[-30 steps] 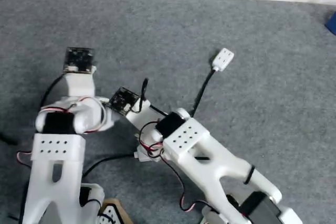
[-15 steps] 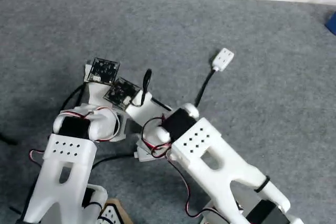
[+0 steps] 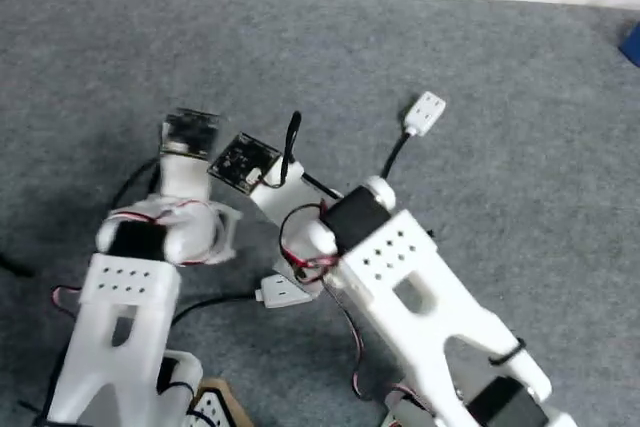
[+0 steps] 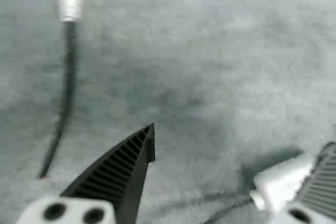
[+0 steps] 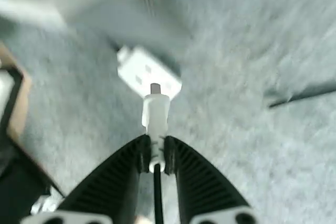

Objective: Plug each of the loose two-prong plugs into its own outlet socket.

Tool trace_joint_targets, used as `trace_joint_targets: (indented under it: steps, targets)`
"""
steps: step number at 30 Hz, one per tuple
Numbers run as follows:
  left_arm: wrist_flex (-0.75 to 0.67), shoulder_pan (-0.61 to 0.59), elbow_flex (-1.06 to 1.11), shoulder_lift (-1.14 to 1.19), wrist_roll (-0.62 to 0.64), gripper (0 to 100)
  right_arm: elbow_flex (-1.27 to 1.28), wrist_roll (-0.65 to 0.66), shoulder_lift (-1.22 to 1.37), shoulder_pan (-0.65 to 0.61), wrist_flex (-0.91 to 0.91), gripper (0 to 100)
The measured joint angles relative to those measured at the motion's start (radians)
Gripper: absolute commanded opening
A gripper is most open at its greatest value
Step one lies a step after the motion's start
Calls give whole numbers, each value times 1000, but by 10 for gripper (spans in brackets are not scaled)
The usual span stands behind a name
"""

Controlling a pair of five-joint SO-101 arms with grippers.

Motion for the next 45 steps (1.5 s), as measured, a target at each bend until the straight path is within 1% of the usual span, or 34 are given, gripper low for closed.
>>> trace_joint_targets:
  steps: [4, 9, 16, 23, 28, 31, 39, 42, 45]
  targets:
    - [-11, -57, 0, -2, 43, 445, -2, -5, 117, 2, 48, 8]
    - [-11, -64, 0, -2, 68, 445, -3, -155, 270, 2, 48, 8]
    - [-11, -64, 0, -2, 68, 444, -135, -221, 376, 2, 68, 8]
    - [-11, -64, 0, -2, 68, 444, -222, -230, 457, 3, 92, 8]
    - [-11, -64, 0, -2, 68, 444, -261, -230, 512, 32, 100, 8]
    - [-11, -91, 0, -2, 68, 444, -267, -230, 519, 43, 101, 8]
    - [-11, -101, 0, -2, 68, 444, -262, -230, 523, 44, 100, 8]
    - [-11, -101, 0, -2, 68, 444, -219, -230, 514, 44, 64, 8]
    - [-11, -101, 0, -2, 68, 444, -152, -230, 509, 18, 9, 8]
